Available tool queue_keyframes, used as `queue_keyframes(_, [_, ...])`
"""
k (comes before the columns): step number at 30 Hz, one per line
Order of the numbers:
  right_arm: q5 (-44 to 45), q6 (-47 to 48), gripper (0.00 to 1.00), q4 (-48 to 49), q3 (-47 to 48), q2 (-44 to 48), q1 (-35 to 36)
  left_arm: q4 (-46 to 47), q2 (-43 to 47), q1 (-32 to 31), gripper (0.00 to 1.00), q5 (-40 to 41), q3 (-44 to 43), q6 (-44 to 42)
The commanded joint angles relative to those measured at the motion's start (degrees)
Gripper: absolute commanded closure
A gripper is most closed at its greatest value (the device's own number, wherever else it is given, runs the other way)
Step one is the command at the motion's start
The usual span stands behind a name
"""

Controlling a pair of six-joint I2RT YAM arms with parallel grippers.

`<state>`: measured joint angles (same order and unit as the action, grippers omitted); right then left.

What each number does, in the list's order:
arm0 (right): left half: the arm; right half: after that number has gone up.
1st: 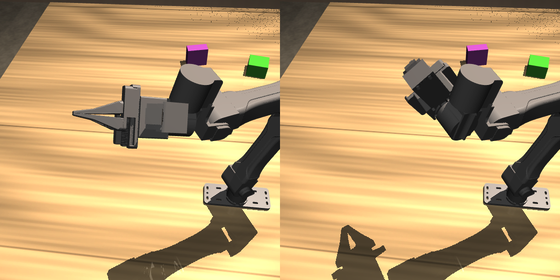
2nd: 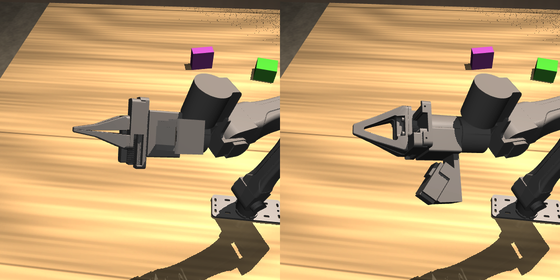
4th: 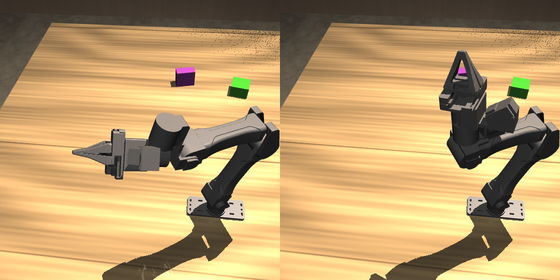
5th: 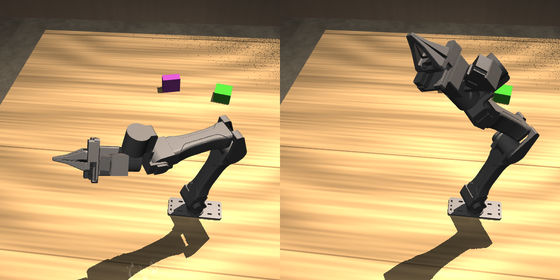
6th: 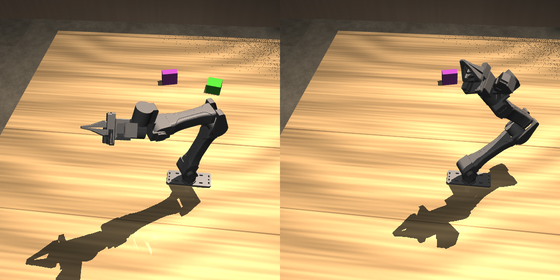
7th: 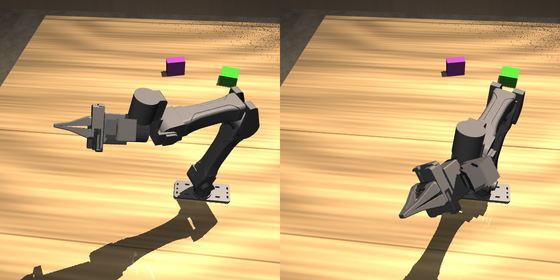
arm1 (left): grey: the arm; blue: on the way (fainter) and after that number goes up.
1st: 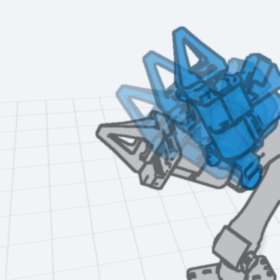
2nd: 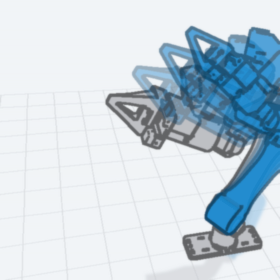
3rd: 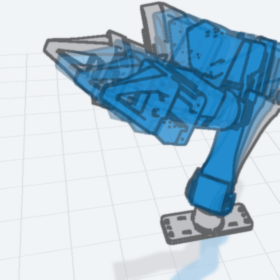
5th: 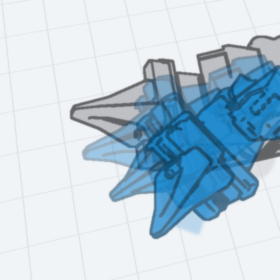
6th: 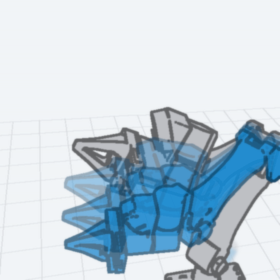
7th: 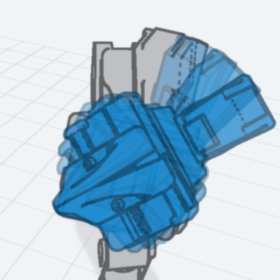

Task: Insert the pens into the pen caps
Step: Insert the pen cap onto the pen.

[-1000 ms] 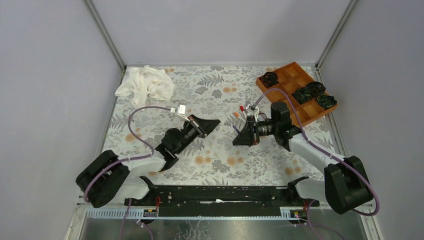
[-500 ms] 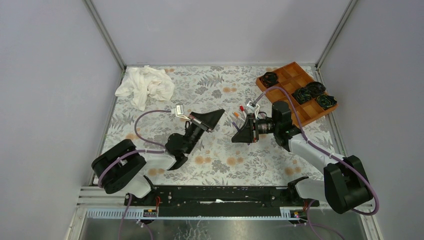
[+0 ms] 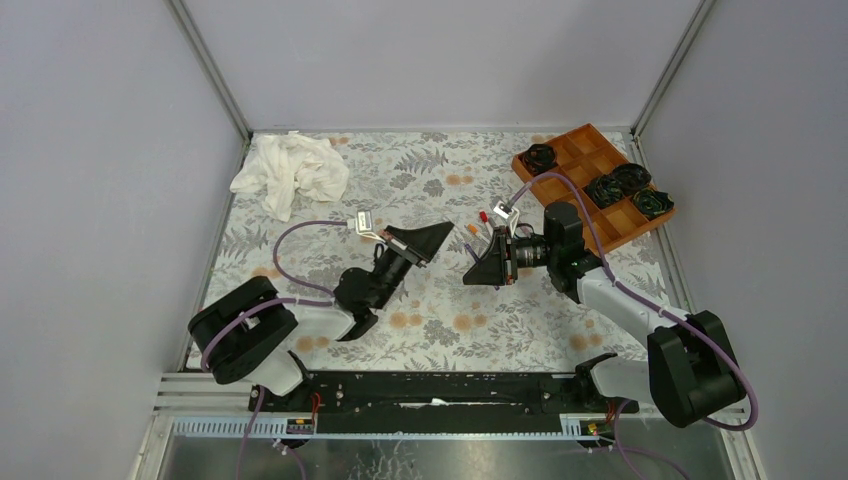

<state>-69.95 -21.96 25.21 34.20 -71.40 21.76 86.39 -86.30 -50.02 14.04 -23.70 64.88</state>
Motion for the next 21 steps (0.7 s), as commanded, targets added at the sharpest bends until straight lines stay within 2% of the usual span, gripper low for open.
queue_keyframes(1, [-0.2,-0.3,1.00,1.5,0.9,0.0,0.5,2.0,-0.4,-0.7,1.00,-0.8,-0.8,-0.5])
queue_keyframes(21, [0.8,-0.2,1.00,0.7,1.3,0.2,0.3,-1.2,-0.5,-0.7,1.00,-3.3,-1.4,-0.7])
